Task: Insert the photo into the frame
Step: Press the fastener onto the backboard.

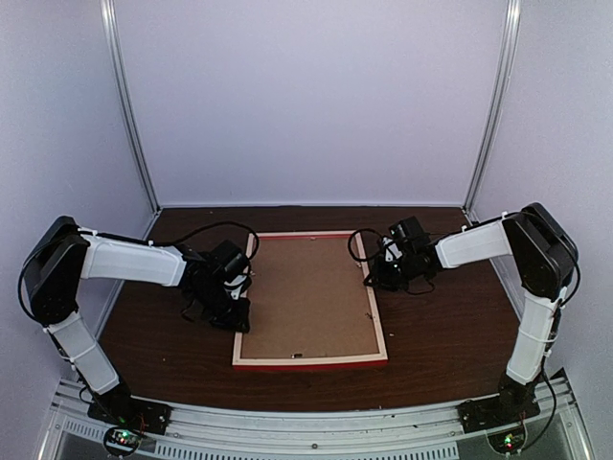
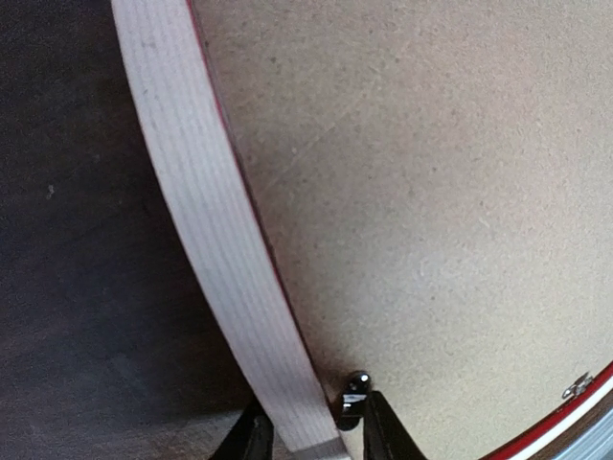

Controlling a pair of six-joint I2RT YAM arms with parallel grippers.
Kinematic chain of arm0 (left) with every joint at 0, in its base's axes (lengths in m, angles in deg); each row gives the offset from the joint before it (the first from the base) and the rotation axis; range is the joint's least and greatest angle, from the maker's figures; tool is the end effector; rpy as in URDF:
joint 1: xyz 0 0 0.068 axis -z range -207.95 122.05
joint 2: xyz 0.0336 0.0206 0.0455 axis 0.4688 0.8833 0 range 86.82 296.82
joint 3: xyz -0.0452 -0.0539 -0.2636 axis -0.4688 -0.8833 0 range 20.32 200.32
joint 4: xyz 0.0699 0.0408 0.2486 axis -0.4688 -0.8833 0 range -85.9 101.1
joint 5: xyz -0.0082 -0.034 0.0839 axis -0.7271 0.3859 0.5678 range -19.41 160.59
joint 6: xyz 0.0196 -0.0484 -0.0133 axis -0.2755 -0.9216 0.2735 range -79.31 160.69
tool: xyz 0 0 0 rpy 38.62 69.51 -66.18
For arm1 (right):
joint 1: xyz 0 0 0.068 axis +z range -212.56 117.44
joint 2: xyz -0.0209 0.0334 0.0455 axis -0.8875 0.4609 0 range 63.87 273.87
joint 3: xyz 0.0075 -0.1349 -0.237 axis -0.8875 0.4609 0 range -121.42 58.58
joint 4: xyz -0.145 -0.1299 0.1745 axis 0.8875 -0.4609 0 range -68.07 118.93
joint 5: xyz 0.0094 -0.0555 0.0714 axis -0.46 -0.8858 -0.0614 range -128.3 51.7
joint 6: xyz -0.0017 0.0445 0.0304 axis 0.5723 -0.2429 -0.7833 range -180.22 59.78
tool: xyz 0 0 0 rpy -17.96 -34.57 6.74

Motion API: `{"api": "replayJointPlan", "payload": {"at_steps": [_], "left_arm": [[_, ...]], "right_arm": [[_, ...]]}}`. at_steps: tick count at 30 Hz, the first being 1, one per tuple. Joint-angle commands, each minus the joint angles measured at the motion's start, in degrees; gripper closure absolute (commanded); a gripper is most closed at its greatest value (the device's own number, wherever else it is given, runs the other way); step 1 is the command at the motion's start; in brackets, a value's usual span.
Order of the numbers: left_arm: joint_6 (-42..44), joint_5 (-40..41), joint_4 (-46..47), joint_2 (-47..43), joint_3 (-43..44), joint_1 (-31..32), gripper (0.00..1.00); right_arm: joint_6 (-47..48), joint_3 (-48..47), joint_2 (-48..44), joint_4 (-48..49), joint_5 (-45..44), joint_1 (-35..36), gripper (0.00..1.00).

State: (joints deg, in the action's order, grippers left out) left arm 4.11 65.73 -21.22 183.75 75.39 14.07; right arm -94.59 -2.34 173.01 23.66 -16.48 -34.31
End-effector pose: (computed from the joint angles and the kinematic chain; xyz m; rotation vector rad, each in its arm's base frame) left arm 0.2240 -0.2059 0.1515 0.1581 2.9561 -0.3577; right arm 0.3269 0.1906 0.1341 -0.0268 2.6557 0.8908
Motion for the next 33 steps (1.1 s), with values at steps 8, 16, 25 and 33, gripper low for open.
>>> {"api": "replayJointPlan", "payload": {"at_steps": [8,16,25,33], "left_arm": [[0.8,1.8,-1.0,1.0,-1.4,0.1,0.75],[-0.7,0.1,0.4,1.4,-3.1,0.1,0.69],[-2.5,-1.0,-1.0,0.0,-3.1,-0.3,0.55],[-2.4,-8.2,0.6,0.4,-3.8,-2.7,0.58]], "right_arm": [[-0.6,3.6,5.2,-6.1,-0.1,0.3,1.0],[-0.5,3.4,5.3,-6.6,-0.2,0.3,1.0],[-0.3,2.5,5.9,-6.7,0.1,0.2,1.0],[-0.1,2.6,5.9,-7.0,0.2,0.3,1.0]]}}
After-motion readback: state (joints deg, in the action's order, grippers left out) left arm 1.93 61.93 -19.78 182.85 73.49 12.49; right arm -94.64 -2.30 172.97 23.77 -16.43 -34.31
